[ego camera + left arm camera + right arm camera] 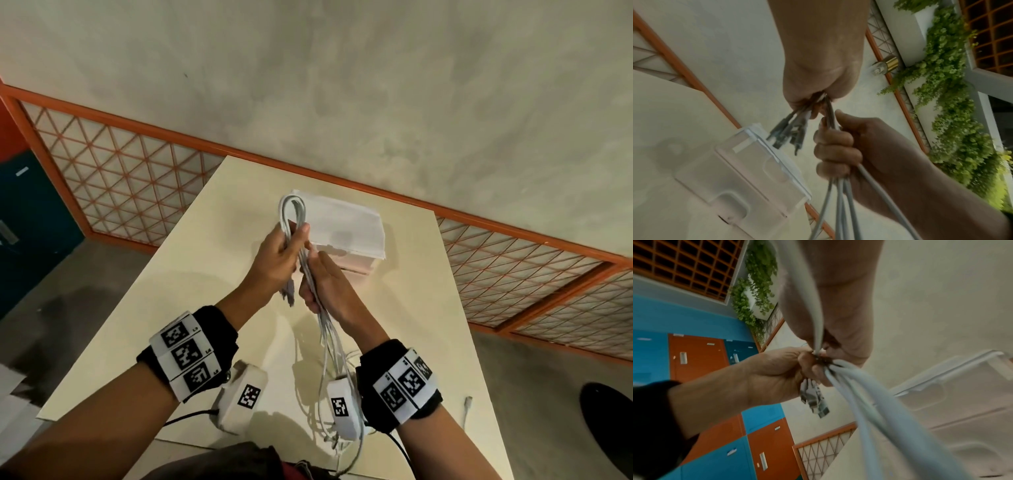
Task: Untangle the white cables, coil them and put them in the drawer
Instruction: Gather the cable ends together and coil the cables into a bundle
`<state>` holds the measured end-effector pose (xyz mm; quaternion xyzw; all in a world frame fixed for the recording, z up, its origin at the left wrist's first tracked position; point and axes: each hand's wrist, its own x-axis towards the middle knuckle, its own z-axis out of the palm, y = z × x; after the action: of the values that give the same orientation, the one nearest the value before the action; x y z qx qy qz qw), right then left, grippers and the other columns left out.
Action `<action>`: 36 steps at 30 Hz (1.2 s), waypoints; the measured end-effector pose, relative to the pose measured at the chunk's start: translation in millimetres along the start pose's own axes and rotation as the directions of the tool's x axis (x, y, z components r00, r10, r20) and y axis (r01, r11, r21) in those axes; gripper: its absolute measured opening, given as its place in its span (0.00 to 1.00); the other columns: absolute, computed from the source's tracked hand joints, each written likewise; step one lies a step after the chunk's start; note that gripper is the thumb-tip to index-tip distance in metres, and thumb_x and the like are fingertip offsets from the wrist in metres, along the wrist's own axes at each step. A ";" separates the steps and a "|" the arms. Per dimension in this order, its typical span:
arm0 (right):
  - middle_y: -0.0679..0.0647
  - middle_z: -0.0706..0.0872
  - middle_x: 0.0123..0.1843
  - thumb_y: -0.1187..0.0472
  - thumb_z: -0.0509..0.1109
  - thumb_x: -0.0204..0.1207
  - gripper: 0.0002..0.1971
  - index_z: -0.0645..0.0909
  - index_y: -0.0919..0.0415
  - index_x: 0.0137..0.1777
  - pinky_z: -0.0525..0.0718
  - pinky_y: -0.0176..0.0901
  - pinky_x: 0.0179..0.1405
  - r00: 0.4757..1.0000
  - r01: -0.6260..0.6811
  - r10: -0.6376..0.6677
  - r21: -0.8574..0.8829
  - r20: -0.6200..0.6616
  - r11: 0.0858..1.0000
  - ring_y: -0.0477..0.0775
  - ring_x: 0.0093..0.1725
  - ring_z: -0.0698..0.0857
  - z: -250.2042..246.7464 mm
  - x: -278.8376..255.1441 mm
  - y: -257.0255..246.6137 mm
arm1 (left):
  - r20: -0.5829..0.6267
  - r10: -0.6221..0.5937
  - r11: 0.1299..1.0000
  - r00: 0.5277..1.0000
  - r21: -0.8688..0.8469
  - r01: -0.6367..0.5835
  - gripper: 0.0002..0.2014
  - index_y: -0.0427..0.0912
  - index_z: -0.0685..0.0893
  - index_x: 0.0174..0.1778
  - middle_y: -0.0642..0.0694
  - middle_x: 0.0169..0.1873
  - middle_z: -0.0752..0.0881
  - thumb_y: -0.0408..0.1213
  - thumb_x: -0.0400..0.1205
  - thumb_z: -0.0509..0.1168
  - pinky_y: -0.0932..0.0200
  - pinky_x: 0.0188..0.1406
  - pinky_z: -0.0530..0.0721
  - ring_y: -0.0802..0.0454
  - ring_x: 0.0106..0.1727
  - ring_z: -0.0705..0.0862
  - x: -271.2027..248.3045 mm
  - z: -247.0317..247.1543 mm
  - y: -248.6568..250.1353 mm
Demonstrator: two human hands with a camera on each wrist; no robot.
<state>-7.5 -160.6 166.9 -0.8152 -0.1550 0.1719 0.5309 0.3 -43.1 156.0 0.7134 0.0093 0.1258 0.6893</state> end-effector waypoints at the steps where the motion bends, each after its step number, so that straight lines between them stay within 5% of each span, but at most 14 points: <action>1: 0.56 0.76 0.26 0.42 0.48 0.85 0.21 0.71 0.59 0.44 0.73 0.43 0.28 0.999 0.000 0.003 -0.054 0.049 0.999 0.49 0.20 0.72 1.8 -3.0 1.7 | -0.058 -0.001 1.000 0.998 0.022 0.002 0.14 0.37 0.74 0.40 0.51 0.24 0.77 0.43 0.86 0.55 0.67 0.24 0.73 0.63 0.19 0.75 5.3 -4.7 -1.7; 4: 0.50 0.74 0.29 0.44 0.52 0.85 0.18 0.74 0.57 0.44 0.74 0.42 0.28 0.982 0.034 -0.006 -0.149 0.190 0.988 0.50 0.21 0.72 5.4 -12.0 7.3 | -0.202 0.003 0.996 0.979 0.087 0.014 0.16 0.43 0.73 0.35 0.51 0.25 0.77 0.47 0.87 0.53 0.65 0.23 0.74 0.63 0.18 0.75 20.0 -21.8 -2.3; 8: 0.48 0.69 0.32 0.50 0.52 0.86 0.13 0.75 0.56 0.56 0.74 0.42 0.30 0.953 0.095 -0.042 -0.164 0.298 0.982 0.47 0.26 0.70 3.5 -15.0 8.2 | -0.252 -0.002 0.997 0.968 0.074 0.021 0.18 0.44 0.72 0.33 0.49 0.25 0.78 0.49 0.87 0.51 0.63 0.19 0.73 0.60 0.17 0.75 26.5 -30.4 -5.8; 13: 0.49 0.70 0.31 0.45 0.51 0.85 0.18 0.66 0.39 0.74 0.80 0.39 0.32 0.895 0.090 -0.002 -0.176 0.446 0.980 0.42 0.24 0.73 5.2 -21.2 18.5 | -0.355 -0.058 0.976 0.933 -0.215 -0.021 0.16 0.43 0.67 0.34 0.56 0.14 0.73 0.46 0.87 0.51 0.67 0.19 0.73 0.62 0.15 0.72 34.7 -36.9 -11.2; 17: 0.46 0.65 0.30 0.48 0.52 0.86 0.18 0.71 0.46 0.73 0.75 0.35 0.29 0.889 0.044 0.016 -0.120 0.457 0.992 0.38 0.24 0.68 -3.2 -29.7 35.8 | -0.415 -0.057 0.975 0.908 -0.218 -0.038 0.16 0.44 0.67 0.35 0.56 0.13 0.73 0.44 0.88 0.51 0.67 0.15 0.72 0.61 0.12 0.72 40.6 -57.7 -9.8; 19: 0.43 0.66 0.27 0.49 0.52 0.86 0.18 0.79 0.51 0.67 0.67 0.30 0.25 0.937 0.050 -0.003 -0.126 0.349 0.991 0.39 0.24 0.65 -17.1 -30.7 36.6 | -0.366 -0.037 0.989 0.930 -0.144 -0.017 0.18 0.44 0.68 0.32 0.55 0.13 0.73 0.45 0.88 0.50 0.67 0.15 0.72 0.60 0.12 0.72 38.6 -62.7 -10.2; 22: 0.37 0.75 0.22 0.49 0.52 0.85 0.21 0.86 0.52 0.60 0.67 0.23 0.28 0.975 0.059 -0.003 -0.247 0.223 0.967 0.37 0.26 0.69 -40.5 -22.7 30.9 | -0.195 -0.004 0.998 0.981 -0.058 -0.007 0.21 0.44 0.67 0.28 0.54 0.14 0.71 0.45 0.88 0.51 0.66 0.16 0.72 0.60 0.14 0.70 30.7 -61.3 -7.9; 25: 0.44 0.77 0.24 0.49 0.60 0.82 0.18 0.89 0.54 0.42 0.69 0.33 0.34 0.975 0.148 -0.092 -0.276 0.204 0.950 0.43 0.28 0.72 -58.2 -12.1 19.6 | -0.012 0.020 0.999 1.000 -0.048 -0.021 0.18 0.43 0.68 0.31 0.54 0.16 0.70 0.43 0.87 0.53 0.65 0.16 0.70 0.58 0.16 0.67 25.0 -52.6 -1.2; 27: 0.55 0.86 0.32 0.52 0.66 0.80 0.16 0.84 0.53 0.31 0.77 0.43 0.46 0.978 0.190 -0.153 -0.300 0.144 0.935 0.50 0.37 0.84 -66.9 -4.9 9.7 | 0.083 0.000 1.000 0.997 -0.023 0.002 0.15 0.41 0.69 0.35 0.54 0.17 0.69 0.43 0.87 0.54 0.65 0.16 0.68 0.57 0.16 0.66 21.9 -46.2 3.2; 30: 0.56 0.91 0.38 0.60 0.71 0.77 0.07 0.88 0.60 0.41 0.81 0.39 0.52 0.973 0.230 -0.218 -0.239 0.077 0.943 0.47 0.41 0.87 -73.2 0.9 -12.8 | 0.185 -0.018 1.000 0.983 -0.009 0.020 0.15 0.43 0.68 0.34 0.55 0.17 0.69 0.43 0.87 0.53 0.66 0.18 0.69 0.56 0.17 0.67 17.5 -35.8 10.0; 36: 0.48 0.90 0.36 0.62 0.76 0.72 0.04 0.85 0.61 0.41 0.81 0.32 0.41 0.943 0.323 -0.328 -0.379 0.053 0.867 0.43 0.38 0.87 -63.7 2.6 -42.1 | 0.204 -0.028 0.999 0.979 -0.031 0.035 0.14 0.43 0.68 0.35 0.51 0.19 0.67 0.42 0.87 0.54 0.65 0.24 0.77 0.57 0.21 0.77 12.0 -19.9 22.0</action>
<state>20.2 -194.8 229.3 -0.8663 -0.3171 0.0412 0.3838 4.6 -22.4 180.0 0.7102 -0.0523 0.0416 0.7009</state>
